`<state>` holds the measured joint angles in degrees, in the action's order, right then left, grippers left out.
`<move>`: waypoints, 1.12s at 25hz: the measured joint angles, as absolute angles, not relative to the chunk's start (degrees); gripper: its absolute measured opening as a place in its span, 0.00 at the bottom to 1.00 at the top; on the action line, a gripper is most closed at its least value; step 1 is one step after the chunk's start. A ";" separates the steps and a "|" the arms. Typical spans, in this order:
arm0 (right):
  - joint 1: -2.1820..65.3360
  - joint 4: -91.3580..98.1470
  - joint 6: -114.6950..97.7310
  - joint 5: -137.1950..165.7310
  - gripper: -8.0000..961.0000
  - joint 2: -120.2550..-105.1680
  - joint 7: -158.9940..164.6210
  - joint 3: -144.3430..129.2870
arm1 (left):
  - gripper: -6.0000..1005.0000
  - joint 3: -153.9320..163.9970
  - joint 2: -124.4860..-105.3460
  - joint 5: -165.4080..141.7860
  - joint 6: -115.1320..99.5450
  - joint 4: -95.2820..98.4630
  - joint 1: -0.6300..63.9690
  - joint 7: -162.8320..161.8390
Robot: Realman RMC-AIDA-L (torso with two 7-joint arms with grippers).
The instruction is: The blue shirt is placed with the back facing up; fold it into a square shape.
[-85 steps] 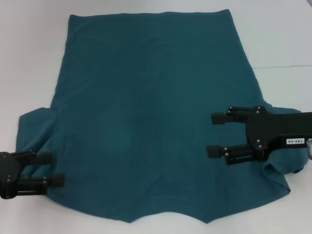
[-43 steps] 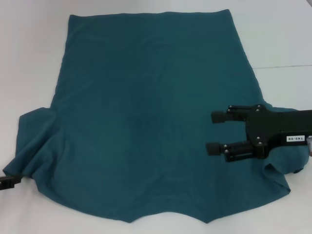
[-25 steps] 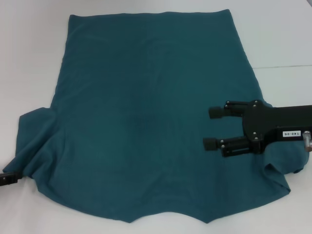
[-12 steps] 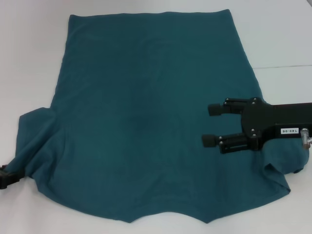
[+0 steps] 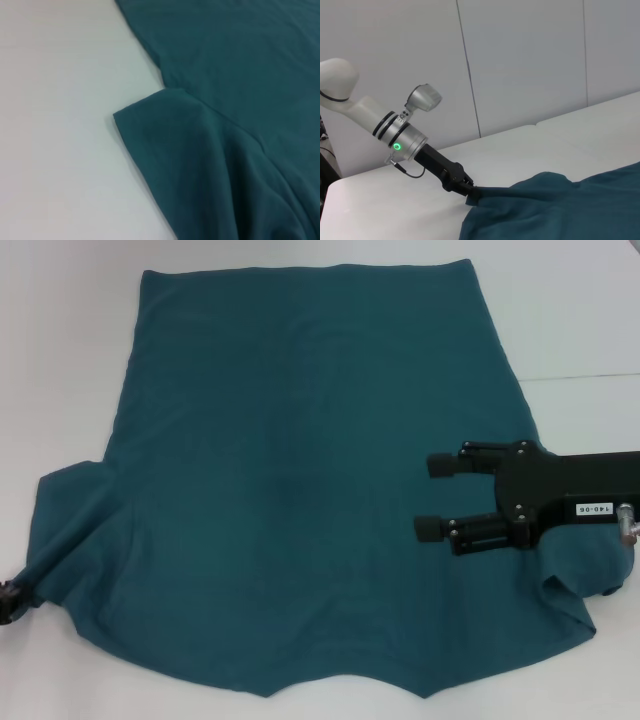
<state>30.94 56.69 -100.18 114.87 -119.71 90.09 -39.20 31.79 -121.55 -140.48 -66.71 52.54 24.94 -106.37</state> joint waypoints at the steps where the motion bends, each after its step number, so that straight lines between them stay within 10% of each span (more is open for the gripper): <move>1: 30.94 56.69 -100.18 114.87 0.98 -119.71 90.09 -39.19 | 0.07 31.82 -121.56 -140.82 -66.65 52.61 24.99 -106.69; 28: 28.45 54.63 -97.81 111.36 0.98 -119.81 87.84 -38.49 | 0.09 32.29 -121.58 -140.50 -75.48 62.40 29.75 -114.20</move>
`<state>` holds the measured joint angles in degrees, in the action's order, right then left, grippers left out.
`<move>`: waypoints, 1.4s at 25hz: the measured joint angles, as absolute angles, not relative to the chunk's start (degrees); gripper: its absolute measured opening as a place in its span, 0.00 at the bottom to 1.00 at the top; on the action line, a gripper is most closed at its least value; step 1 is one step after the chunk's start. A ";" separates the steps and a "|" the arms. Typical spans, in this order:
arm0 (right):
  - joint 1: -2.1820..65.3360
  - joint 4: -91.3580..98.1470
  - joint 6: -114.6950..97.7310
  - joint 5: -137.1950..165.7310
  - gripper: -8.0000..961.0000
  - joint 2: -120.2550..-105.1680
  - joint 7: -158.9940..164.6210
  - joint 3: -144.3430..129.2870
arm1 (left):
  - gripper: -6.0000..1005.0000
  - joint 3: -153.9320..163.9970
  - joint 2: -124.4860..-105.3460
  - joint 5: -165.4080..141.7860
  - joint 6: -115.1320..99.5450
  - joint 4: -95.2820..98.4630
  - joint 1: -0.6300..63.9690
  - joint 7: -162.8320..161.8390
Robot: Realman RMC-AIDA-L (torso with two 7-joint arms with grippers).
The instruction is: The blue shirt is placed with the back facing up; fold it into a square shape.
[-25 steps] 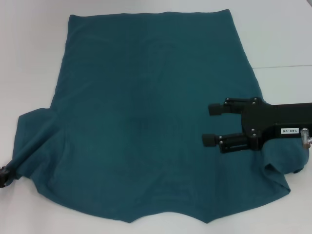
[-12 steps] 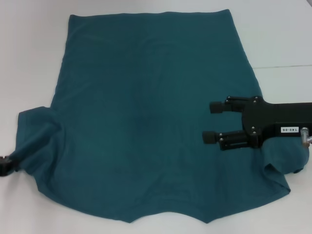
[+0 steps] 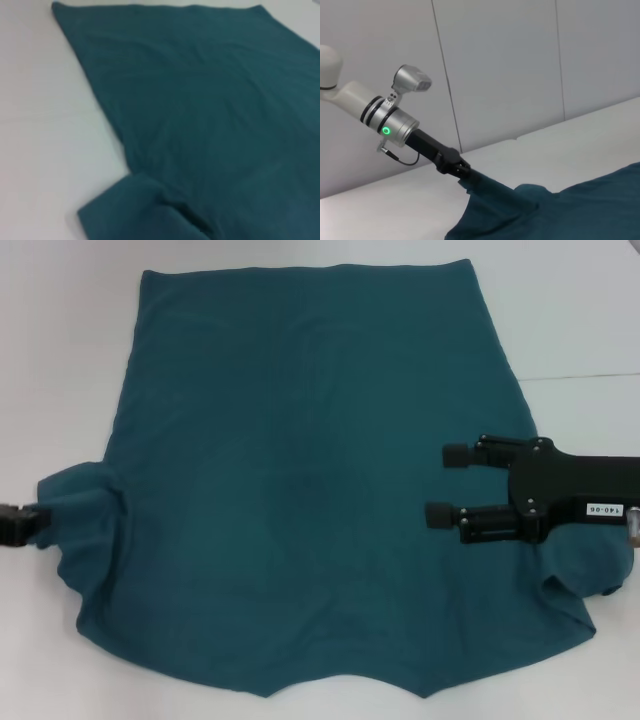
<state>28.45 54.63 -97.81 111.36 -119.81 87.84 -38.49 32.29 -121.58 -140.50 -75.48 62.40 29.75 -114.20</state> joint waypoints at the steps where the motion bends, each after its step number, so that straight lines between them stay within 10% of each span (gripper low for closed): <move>1: 28.33 54.23 -97.80 111.17 0.98 -119.81 87.71 -38.48 | 0.09 32.32 -121.63 -140.49 -75.89 62.76 30.06 -114.49; 32: 27.64 49.82 -96.92 110.21 0.98 -119.85 83.79 -36.72 | 0.14 57.42 -124.37 -137.02 -59.69 49.27 39.47 -127.37; 35: 27.78 49.80 -96.75 110.21 0.98 -119.85 83.77 -36.75 | 0.25 57.69 -124.34 -134.59 -59.73 48.84 39.71 -127.27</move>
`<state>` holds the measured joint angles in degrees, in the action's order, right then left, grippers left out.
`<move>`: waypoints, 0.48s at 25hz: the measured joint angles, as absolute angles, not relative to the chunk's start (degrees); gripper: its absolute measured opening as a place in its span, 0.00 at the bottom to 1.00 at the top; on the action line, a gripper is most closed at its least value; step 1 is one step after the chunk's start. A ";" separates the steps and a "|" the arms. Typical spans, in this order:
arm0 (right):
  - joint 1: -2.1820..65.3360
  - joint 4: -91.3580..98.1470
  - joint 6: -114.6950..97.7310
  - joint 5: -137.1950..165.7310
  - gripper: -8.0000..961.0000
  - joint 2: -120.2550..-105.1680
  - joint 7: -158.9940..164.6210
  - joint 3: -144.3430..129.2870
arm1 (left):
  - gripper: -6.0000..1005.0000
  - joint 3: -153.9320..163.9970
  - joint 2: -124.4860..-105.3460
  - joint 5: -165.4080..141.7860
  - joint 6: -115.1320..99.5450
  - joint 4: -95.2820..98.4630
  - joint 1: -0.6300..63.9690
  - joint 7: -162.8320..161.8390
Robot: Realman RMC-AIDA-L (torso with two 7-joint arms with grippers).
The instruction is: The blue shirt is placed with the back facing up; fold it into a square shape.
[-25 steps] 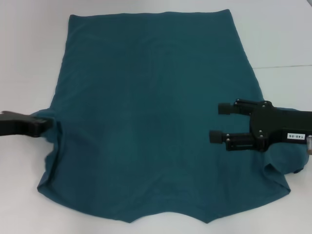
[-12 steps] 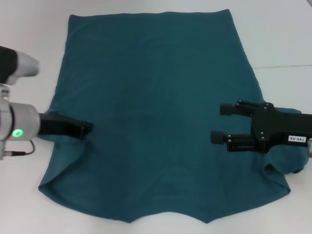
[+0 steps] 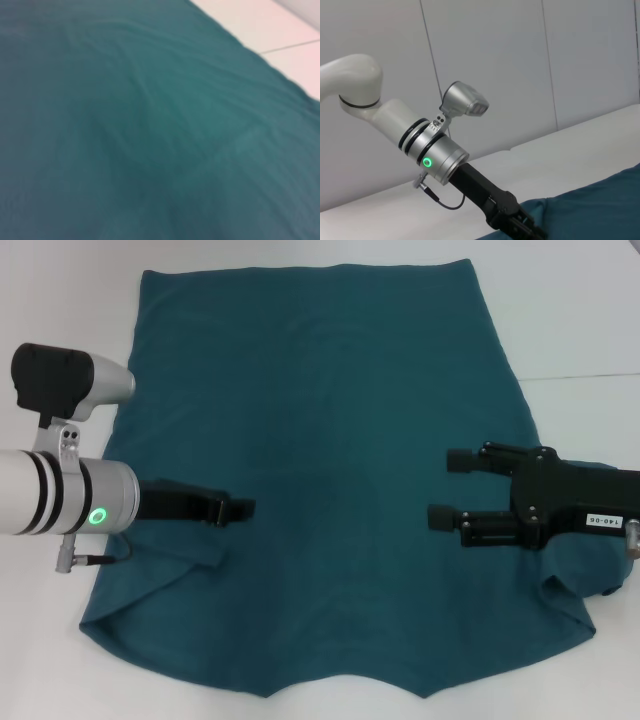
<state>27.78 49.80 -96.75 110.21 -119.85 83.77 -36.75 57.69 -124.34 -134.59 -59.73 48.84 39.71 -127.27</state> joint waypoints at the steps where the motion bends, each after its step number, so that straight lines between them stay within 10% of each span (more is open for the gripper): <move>1: 27.80 49.80 -96.64 110.22 0.97 -119.85 83.77 -36.76 | 0.29 57.72 -124.27 -133.92 -59.91 48.96 39.71 -127.26; 12: 27.87 49.81 -96.45 110.22 0.97 -119.79 83.60 -36.65 | 0.67 56.77 -122.72 -138.72 -57.07 54.18 37.45 -131.69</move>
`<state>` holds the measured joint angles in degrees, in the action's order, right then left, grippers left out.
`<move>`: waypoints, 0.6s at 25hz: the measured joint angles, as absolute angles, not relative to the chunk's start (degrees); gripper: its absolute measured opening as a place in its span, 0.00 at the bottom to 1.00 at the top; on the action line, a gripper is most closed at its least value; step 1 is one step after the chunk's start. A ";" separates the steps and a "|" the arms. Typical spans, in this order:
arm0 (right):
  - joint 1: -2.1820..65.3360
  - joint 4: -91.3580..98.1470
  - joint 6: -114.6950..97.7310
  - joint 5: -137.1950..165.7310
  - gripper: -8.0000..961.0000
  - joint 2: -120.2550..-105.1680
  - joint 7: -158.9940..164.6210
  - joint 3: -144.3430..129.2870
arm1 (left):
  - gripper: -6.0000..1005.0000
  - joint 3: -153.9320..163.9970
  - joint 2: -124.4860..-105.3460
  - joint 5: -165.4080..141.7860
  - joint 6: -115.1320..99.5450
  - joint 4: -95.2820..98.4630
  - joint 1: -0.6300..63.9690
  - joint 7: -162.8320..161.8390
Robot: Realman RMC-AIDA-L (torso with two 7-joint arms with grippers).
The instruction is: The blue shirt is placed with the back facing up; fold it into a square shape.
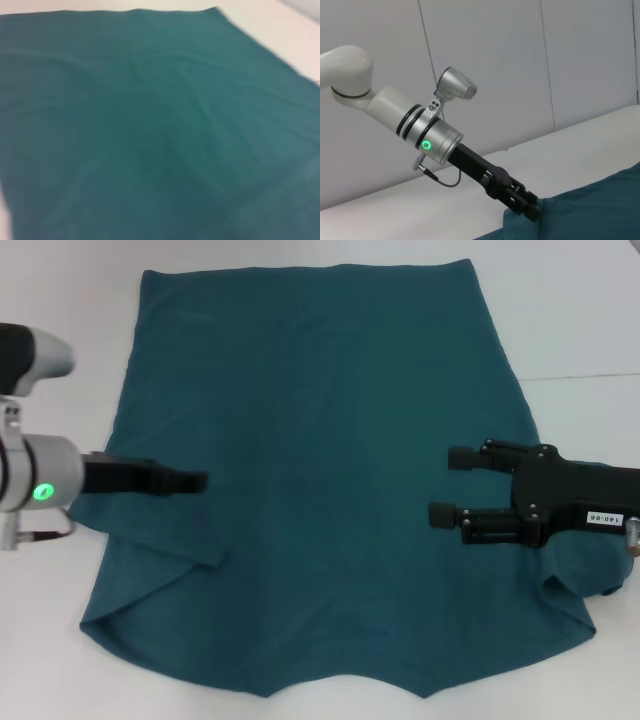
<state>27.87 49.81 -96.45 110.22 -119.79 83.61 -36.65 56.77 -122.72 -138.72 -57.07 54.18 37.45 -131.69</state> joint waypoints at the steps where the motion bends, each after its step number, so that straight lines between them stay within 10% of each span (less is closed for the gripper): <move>1: 27.89 49.82 -96.45 110.22 0.97 -119.79 83.60 -36.64 | 0.69 56.33 -122.36 -140.16 -56.93 54.33 37.45 -131.93; 15: 28.66 49.19 -95.47 110.16 0.97 -119.80 83.34 -36.83 | 0.91 52.47 -121.06 -152.46 -53.30 54.17 36.04 -129.80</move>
